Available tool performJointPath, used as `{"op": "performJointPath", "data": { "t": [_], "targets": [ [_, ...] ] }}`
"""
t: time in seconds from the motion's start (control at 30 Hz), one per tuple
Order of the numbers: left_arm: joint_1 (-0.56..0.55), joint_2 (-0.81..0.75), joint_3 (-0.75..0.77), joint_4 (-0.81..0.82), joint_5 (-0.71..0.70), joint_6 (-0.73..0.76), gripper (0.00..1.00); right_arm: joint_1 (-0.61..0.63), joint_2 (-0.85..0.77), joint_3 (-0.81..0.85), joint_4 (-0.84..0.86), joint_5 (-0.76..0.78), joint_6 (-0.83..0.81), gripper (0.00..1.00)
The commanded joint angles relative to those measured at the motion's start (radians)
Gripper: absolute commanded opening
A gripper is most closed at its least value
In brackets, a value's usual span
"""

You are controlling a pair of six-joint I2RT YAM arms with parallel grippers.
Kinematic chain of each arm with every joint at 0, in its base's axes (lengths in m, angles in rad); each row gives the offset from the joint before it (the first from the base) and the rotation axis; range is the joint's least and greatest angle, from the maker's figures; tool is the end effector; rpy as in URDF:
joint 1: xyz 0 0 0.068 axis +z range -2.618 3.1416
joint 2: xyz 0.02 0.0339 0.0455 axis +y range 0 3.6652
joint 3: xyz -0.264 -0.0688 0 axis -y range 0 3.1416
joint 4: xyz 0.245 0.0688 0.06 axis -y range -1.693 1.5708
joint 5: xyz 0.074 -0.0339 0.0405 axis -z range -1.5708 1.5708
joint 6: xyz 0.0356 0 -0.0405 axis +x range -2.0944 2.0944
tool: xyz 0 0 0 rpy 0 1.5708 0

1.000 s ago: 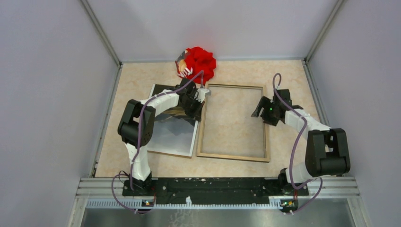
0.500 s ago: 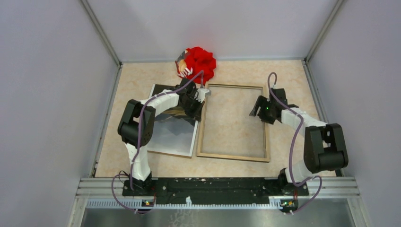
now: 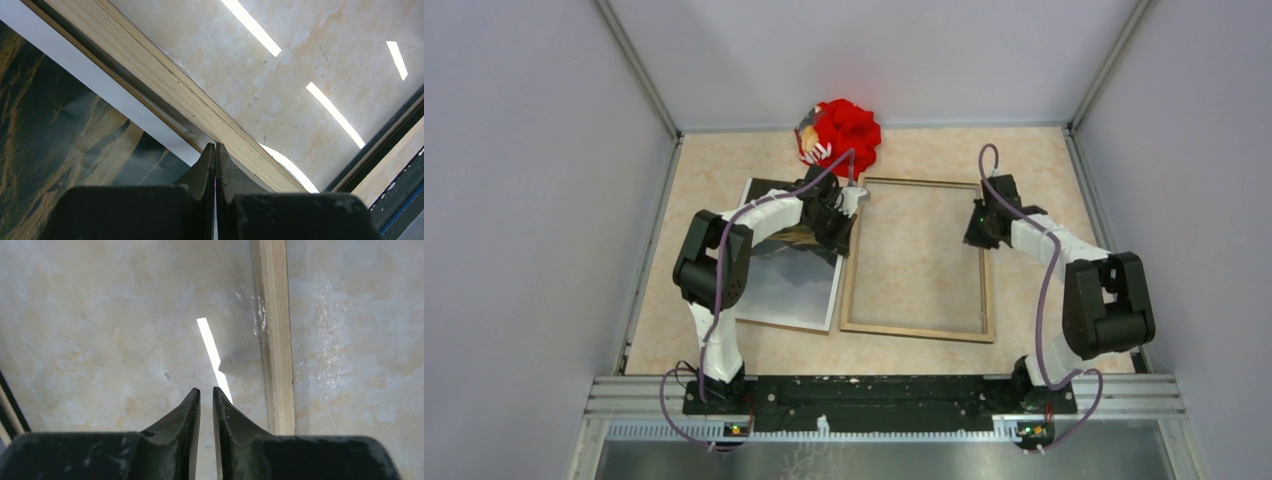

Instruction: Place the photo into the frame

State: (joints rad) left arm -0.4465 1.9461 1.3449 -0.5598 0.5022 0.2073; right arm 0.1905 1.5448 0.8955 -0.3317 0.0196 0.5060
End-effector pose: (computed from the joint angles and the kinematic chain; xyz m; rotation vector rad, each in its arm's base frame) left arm 0.3486 -0.1859 0.1735 1.0031 2.5104 -0.7545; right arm 0.3001 0.0572 0.1860 0.4113 2.5370 0.2427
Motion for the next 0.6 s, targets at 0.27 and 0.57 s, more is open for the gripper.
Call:
{"op": "performJointPath", "data": {
  "t": [0.27,0.57],
  "targets": [
    [0.01,0.011,0.021,-0.008,-0.01,0.003,0.0,0.032,-0.03,0.217,-0.152,0.214,-0.057,0.18],
    [0.013,0.006,0.021,-0.011,-0.005,0.006,0.0,-0.042,-0.066,0.081,-0.065,0.069,-0.029,0.47]
  ]
}}
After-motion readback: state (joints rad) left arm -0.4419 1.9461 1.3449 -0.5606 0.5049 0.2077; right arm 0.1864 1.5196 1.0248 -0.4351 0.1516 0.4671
